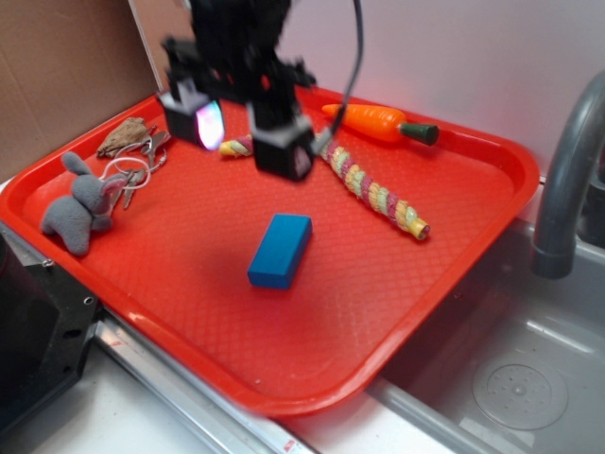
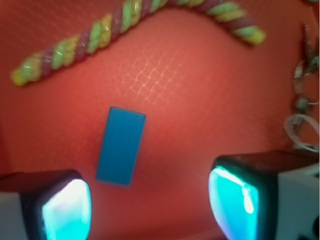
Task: Grab the blue block.
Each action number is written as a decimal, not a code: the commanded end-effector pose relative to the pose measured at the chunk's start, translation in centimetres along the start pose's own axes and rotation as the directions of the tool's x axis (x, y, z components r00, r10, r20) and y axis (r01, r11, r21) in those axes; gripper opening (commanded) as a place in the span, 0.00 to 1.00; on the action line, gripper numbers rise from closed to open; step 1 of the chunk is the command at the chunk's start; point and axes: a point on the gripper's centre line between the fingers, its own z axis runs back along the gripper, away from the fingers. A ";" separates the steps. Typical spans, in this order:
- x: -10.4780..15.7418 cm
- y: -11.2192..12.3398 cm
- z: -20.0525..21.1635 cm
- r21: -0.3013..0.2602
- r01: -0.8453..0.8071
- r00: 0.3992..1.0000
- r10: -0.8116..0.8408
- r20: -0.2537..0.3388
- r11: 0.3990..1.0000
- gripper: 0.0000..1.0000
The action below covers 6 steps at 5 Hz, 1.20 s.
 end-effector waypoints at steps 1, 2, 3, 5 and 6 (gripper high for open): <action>1.3 -2.8 -2.2 -0.076 -0.119 0.991 0.123 0.049 0.990 1.00; 2.2 -4.6 -2.9 -0.040 -0.105 0.994 0.106 0.024 0.994 1.00; 1.9 -3.4 -4.5 -0.063 -0.140 0.990 0.142 0.014 0.988 1.00; -0.5 -0.9 -3.6 -0.059 -0.161 0.986 0.163 0.031 0.985 1.00; -0.9 -0.2 -2.1 -0.045 -0.189 0.979 0.192 0.073 0.981 1.00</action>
